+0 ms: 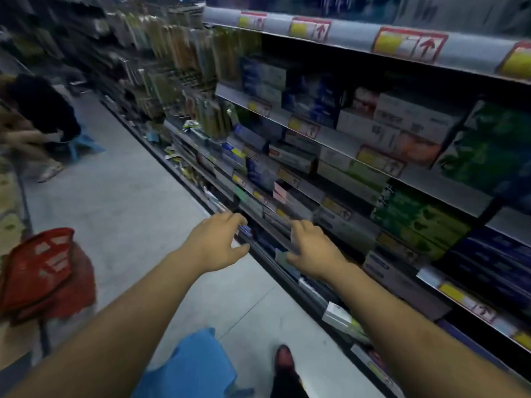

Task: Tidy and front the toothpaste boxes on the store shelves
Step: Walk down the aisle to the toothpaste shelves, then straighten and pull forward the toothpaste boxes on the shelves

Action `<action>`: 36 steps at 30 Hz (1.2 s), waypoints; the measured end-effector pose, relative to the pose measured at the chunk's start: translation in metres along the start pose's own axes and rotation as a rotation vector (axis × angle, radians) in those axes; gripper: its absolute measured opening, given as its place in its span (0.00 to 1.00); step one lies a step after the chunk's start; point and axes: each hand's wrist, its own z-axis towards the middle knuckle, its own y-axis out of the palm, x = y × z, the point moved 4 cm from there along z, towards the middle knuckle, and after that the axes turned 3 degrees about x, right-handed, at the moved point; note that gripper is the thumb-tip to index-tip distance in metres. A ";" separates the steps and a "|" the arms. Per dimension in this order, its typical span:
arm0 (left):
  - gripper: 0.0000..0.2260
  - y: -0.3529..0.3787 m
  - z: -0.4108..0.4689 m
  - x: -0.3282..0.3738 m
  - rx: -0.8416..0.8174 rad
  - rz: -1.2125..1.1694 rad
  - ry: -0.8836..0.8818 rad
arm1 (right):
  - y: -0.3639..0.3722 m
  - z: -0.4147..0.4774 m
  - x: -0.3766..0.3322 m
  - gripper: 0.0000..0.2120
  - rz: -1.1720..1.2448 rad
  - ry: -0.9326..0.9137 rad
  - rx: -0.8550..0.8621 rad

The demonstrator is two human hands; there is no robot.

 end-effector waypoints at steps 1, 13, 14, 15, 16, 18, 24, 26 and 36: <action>0.26 0.009 0.022 -0.010 -0.012 0.002 0.024 | 0.007 0.019 0.004 0.32 0.016 0.021 0.007; 0.29 0.048 0.202 -0.153 -0.131 -0.097 -0.045 | 0.082 0.231 -0.005 0.35 0.226 0.137 -0.143; 0.28 0.050 0.211 -0.159 -0.140 -0.108 -0.033 | 0.087 0.240 -0.007 0.35 0.240 0.160 -0.141; 0.28 0.053 0.220 -0.165 -0.156 -0.119 -0.020 | 0.091 0.246 -0.009 0.34 0.254 0.186 -0.142; 0.28 0.056 0.228 -0.170 -0.173 -0.130 -0.008 | 0.095 0.251 -0.011 0.34 0.261 0.211 -0.146; 0.27 0.064 0.244 -0.180 -0.210 -0.140 0.022 | 0.103 0.261 -0.012 0.35 0.276 0.259 -0.148; 0.27 0.097 0.292 -0.200 -0.312 -0.146 0.190 | 0.124 0.281 -0.007 0.36 0.275 0.412 -0.119; 0.27 0.114 0.311 -0.204 -0.348 -0.138 0.278 | 0.133 0.286 -0.005 0.36 0.256 0.474 -0.086; 0.28 0.255 0.347 -0.200 -0.581 -0.102 0.721 | 0.243 0.243 0.010 0.34 0.239 0.924 0.027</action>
